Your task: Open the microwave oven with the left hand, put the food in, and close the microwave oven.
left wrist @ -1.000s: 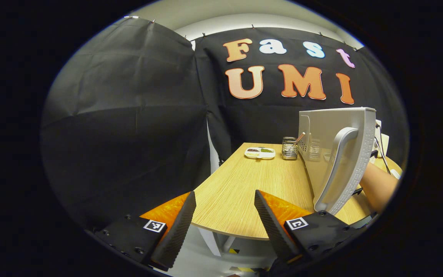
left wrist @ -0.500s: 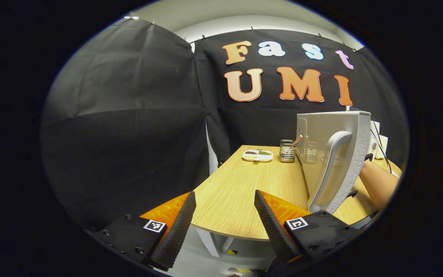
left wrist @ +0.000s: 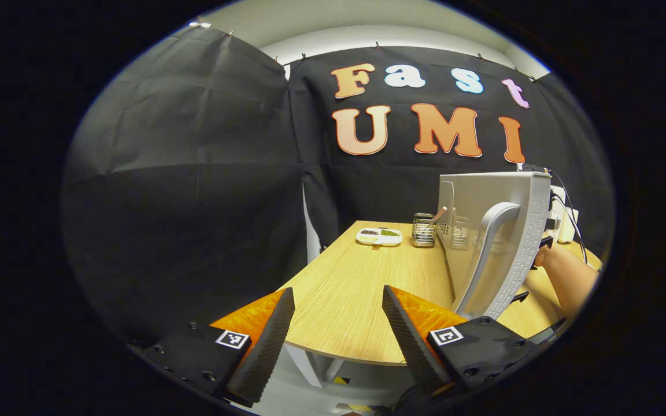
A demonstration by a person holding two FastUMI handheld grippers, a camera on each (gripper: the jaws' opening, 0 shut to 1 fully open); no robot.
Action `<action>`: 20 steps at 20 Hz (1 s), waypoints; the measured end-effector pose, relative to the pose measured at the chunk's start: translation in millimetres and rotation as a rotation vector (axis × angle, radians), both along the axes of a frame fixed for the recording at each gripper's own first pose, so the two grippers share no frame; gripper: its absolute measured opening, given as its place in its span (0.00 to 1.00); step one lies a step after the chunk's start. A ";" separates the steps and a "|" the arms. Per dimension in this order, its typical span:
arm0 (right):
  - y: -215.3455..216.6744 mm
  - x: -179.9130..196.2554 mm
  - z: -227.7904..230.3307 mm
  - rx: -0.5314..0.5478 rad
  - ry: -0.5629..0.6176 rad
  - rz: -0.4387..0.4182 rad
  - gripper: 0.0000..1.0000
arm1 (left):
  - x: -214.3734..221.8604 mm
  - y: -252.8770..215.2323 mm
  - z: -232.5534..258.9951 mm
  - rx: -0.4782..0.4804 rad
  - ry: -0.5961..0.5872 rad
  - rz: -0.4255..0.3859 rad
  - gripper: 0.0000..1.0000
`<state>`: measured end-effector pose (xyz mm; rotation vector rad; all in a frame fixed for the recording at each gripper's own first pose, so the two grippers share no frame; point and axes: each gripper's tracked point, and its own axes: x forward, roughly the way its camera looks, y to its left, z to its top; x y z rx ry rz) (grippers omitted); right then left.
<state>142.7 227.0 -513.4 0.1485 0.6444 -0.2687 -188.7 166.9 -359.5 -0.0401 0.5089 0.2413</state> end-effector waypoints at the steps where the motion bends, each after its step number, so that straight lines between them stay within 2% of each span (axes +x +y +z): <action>1: 2.3 -8.2 4.9 0.008 -0.004 0.018 0.93 | 5.2 -5.8 -0.6 -0.008 -0.002 -0.013 0.98; 4: 3.2 -28.9 28.3 0.000 -0.042 0.084 0.93 | 19.4 -26.8 -4.0 -0.021 -0.010 -0.069 0.97; 8: 0.1 -64.3 71.8 -0.006 -0.104 0.232 0.93 | 28.6 -54.7 -7.5 -0.012 -0.013 -0.136 0.97; 9: -1.6 -72.3 82.5 -0.004 -0.119 0.269 0.93 | 30.3 -63.3 -8.5 -0.017 -0.013 -0.151 0.90; 11: -8.0 -87.6 101.4 -0.002 -0.145 0.324 0.94 | 34.0 -77.5 -7.4 -0.015 -0.021 -0.173 0.97; 12: -13.4 -93.9 109.8 0.002 -0.158 0.338 0.94 | 34.6 -76.9 -5.9 0.007 -0.024 -0.169 0.97; 13: -19.4 -100.7 116.2 0.013 -0.165 0.347 0.94 | 36.0 -81.9 -6.0 0.015 -0.023 -0.174 0.90; 14: -26.9 -106.8 122.6 0.028 -0.172 0.353 0.94 | 37.2 -88.6 -7.0 0.010 -0.023 -0.182 0.93; 16: -44.2 -115.3 134.4 0.049 -0.184 0.356 0.94 | 39.2 -108.4 -1.8 -0.018 -0.034 -0.213 0.90; 20: -86.8 -130.9 154.9 0.049 -0.218 0.344 0.94 | 50.4 -158.5 8.2 -0.045 -0.063 -0.300 0.94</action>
